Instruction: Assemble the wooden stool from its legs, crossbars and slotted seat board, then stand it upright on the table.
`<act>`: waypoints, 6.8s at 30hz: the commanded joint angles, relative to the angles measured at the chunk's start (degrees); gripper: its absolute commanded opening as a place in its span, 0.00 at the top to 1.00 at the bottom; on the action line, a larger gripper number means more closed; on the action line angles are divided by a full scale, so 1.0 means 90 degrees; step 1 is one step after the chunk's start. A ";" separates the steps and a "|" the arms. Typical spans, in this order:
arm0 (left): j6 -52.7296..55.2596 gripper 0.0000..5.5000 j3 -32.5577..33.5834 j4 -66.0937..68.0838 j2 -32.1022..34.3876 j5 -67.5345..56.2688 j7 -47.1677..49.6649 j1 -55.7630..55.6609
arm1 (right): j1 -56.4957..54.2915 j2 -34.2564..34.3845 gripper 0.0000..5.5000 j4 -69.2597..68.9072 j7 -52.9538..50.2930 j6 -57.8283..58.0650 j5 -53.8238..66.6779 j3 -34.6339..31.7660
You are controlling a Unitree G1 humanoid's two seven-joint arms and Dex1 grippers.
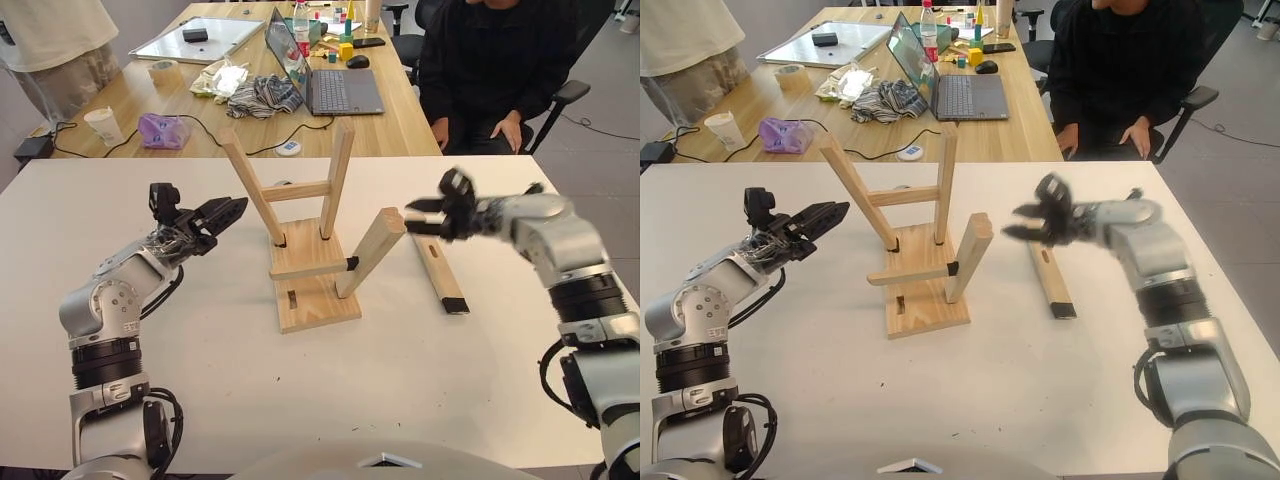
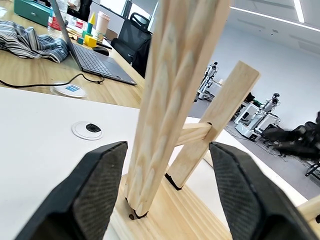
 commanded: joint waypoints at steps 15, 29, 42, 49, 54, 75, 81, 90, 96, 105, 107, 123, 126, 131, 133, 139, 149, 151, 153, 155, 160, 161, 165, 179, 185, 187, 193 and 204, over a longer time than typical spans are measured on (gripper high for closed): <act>-0.0318 0.46 -0.0191 0.0306 -0.0100 0.0208 0.0316 0.0035 | 0.2513 0.0398 1.00 -0.3196 -0.0308 0.1514 0.3938 0.1175; -0.0207 0.46 0.0334 -0.0525 0.0018 -0.0188 0.0730 0.0515 | 0.1338 -0.0211 0.96 -0.2106 -0.3391 0.1628 0.4155 -0.1919; -0.0762 0.46 0.0329 -0.1168 -0.0630 0.0096 0.2370 0.0354 | 0.3246 -0.0166 0.41 -0.2643 -0.4087 0.2794 0.1224 0.0255; -0.1012 0.46 0.0116 -0.1102 -0.0677 0.0296 0.2389 0.0468 | 0.3888 0.0112 0.53 -0.1997 -0.3816 0.2972 0.0768 0.0396; -0.1108 0.46 0.0311 -0.1057 -0.0605 0.0161 0.2453 0.0174 | 0.3764 0.0533 0.63 -0.1976 -0.3891 0.1816 0.0483 -0.0181; 0.1311 0.27 -0.0566 -0.1627 -0.0077 -0.5059 0.0225 -0.1885 | -0.0584 0.0832 0.63 -0.2836 0.1069 0.2109 0.3889 0.0324; 0.1369 0.27 -0.0598 -0.1682 0.0285 -0.4839 -0.0092 -0.1707 | -0.0833 0.0825 0.63 -0.2254 0.1244 0.2045 0.3712 0.0067; 0.1168 0.27 -0.0699 -0.1691 0.0300 -0.4506 -0.0165 -0.1780 | -0.0813 0.0532 0.63 -0.2371 0.2137 0.1357 0.2339 0.0788; 0.1258 0.41 -0.0748 -0.1757 0.0242 -0.4694 -0.0276 -0.1701 | -0.0641 0.0581 0.63 -0.2429 0.2378 0.1472 0.2215 0.0945; 0.0970 0.55 -0.0578 -0.1490 0.0236 -0.4490 -0.0360 -0.1787 | -0.0613 0.0682 0.63 -0.2318 0.2333 0.1316 0.2035 0.0867; 0.0914 0.56 -0.0484 -0.1412 0.0295 -0.4470 -0.0417 -0.1833 | -0.0637 0.0729 0.52 -0.2297 0.2200 0.1339 0.2034 0.0793; 0.0443 0.63 0.0731 -0.1322 0.1657 -0.3500 -0.0952 -0.0570 | -0.1020 0.0575 0.29 -0.1365 0.1615 0.1393 0.2171 -0.0538; -0.0211 0.63 0.0909 -0.1143 0.1259 -0.3019 -0.1176 0.0066 | -0.0889 0.0575 0.29 -0.1327 0.1554 0.1310 0.2102 -0.0537; -0.1015 0.63 0.0838 -0.0701 0.1248 -0.2193 -0.2060 0.0756 | -0.0622 0.0561 0.29 -0.1475 0.1524 0.1253 0.2045 -0.0504; -0.1278 0.63 0.0745 -0.0596 0.1214 -0.1902 -0.2359 0.0948 | -0.0521 0.0561 0.29 -0.1572 0.1512 0.1262 0.2059 -0.0508; -0.1955 0.63 0.0623 -0.0055 0.0813 -0.1517 -0.2973 0.1192 | -0.0333 0.0579 0.29 -0.1761 0.1454 0.1301 0.2122 -0.0556; -0.3444 0.63 0.0117 0.1087 -0.0105 -0.0660 -0.3809 0.1450 | -0.0428 0.0551 0.29 -0.1541 0.1722 0.1376 0.2143 -0.0421; -0.3456 0.63 0.0169 0.1130 -0.0231 -0.0763 -0.3803 0.1477 | -0.0468 0.0521 0.29 -0.1449 0.1820 0.1361 0.2108 -0.0372; -0.3364 0.63 0.0212 0.1056 -0.0341 -0.0937 -0.3814 0.1504 | -0.0529 0.0505 0.29 -0.1332 0.1901 0.1339 0.2069 -0.0338; -0.3312 0.63 0.0263 0.0889 -0.0408 -0.1087 -0.3804 0.1545 | -0.0555 0.0488 0.29 -0.1271 0.1955 0.1331 0.2031 -0.0300; -0.3150 0.63 0.0082 0.0412 -0.0634 -0.1228 -0.3740 0.1671 | -0.0587 0.0519 0.29 -0.1178 0.2041 0.1316 0.1924 -0.0251; -0.3164 0.63 0.0017 0.0405 -0.0705 -0.1194 -0.3744 0.1690 | -0.0605 0.0526 0.29 -0.1166 0.2054 0.1322 0.1912 -0.0246; -0.3508 0.63 -0.0117 0.0523 -0.1017 -0.0999 -0.3746 0.1778 | -0.0779 0.0517 0.29 -0.1044 0.2187 0.1361 0.1888 -0.0179; -0.4025 0.63 -0.0118 0.1300 -0.1121 -0.0717 -0.3952 0.1661 | -0.0864 0.0403 0.29 -0.0947 0.2454 0.1448 0.1892 -0.0038; -0.3939 0.63 -0.0300 0.1339 -0.0968 -0.0582 -0.4139 0.1729 | -0.0841 0.0388 0.29 -0.0973 0.2484 0.1448 0.1888 -0.0008; -0.3998 0.63 -0.0371 0.1371 -0.0836 -0.0464 -0.4230 0.1763 | -0.0828 0.0383 0.29 -0.0993 0.2483 0.1454 0.1895 -0.0009; -0.4198 0.63 -0.0784 0.1658 -0.0255 0.0088 -0.4687 0.1477 | -0.0738 0.0392 0.29 -0.1108 0.2423 0.1479 0.1934 -0.0036; -0.4062 0.63 -0.1359 0.1377 0.0157 0.0442 -0.4733 0.0726 | -0.0515 0.0401 0.29 -0.1412 0.2265 0.1552 0.1993 -0.0077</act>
